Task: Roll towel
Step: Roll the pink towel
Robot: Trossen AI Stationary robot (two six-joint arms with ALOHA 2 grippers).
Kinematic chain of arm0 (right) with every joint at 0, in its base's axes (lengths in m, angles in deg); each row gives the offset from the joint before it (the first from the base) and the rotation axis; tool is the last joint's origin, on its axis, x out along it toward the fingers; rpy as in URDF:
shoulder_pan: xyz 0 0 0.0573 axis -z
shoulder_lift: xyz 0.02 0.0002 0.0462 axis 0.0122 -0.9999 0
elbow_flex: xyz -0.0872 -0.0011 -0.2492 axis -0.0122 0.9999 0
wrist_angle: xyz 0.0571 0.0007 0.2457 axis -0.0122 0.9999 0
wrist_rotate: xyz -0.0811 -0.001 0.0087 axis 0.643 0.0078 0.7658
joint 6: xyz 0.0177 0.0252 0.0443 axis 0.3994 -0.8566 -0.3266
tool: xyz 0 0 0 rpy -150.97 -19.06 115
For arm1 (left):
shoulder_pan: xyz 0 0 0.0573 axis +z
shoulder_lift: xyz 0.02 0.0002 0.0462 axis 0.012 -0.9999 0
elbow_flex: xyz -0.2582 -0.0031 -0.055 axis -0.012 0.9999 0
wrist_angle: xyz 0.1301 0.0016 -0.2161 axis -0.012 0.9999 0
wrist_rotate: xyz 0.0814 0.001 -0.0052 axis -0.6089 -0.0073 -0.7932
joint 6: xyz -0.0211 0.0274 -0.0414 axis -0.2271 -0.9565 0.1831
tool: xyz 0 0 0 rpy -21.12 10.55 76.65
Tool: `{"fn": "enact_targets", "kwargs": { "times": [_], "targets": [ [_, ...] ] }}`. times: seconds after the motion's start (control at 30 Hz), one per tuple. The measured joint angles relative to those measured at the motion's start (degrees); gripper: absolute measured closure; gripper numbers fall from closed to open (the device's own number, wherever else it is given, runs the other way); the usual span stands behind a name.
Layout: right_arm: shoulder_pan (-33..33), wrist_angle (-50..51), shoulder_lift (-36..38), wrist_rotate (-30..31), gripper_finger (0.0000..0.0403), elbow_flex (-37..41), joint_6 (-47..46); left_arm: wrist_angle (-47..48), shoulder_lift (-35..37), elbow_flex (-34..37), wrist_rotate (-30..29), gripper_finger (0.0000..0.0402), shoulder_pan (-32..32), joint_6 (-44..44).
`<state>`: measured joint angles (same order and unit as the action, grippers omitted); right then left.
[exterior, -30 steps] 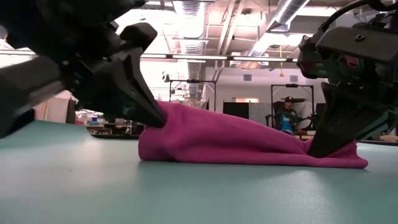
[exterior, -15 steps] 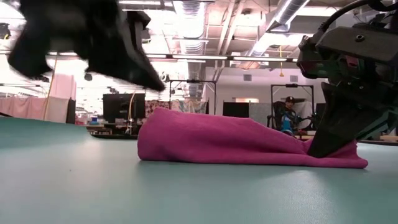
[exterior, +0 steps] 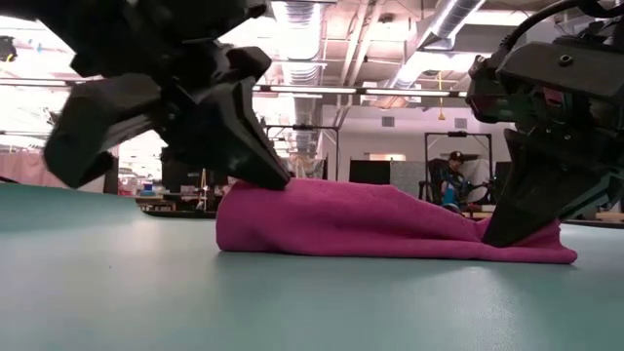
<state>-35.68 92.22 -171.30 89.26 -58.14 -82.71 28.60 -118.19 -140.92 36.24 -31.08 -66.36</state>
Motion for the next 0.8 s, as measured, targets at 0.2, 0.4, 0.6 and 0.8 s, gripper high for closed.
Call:
{"fn": "enact_targets", "kwargs": {
  "times": [0.2, 0.4, 0.6, 0.8],
  "targets": [
    [0.0, 0.0, 0.0, 0.0, 0.0385, 0.0, 0.7, -0.3, -0.3, 1.0, 2.3, 0.0401, 1.8, 1.4],
    [0.0, -0.2, 0.0, 0.0, 0.0385, 0.0, 0.8, -2.6, -1.4, 3.5, 2.8, 0.0401, 4.0, 4.3],
    [0.0, -0.7, 0.0, 0.0, 0.0380, 0.1, 3.1, -4.6, -1.9, 5.8, 5.6, 0.0401, 5.1, 8.3],
    [-0.3, -1.3, 0.5, 0.0, 0.0356, -0.2, 9.1, -3.9, -1.8, 5.8, 5.7, 0.0401, 4.2, 8.9]
  ]
}}
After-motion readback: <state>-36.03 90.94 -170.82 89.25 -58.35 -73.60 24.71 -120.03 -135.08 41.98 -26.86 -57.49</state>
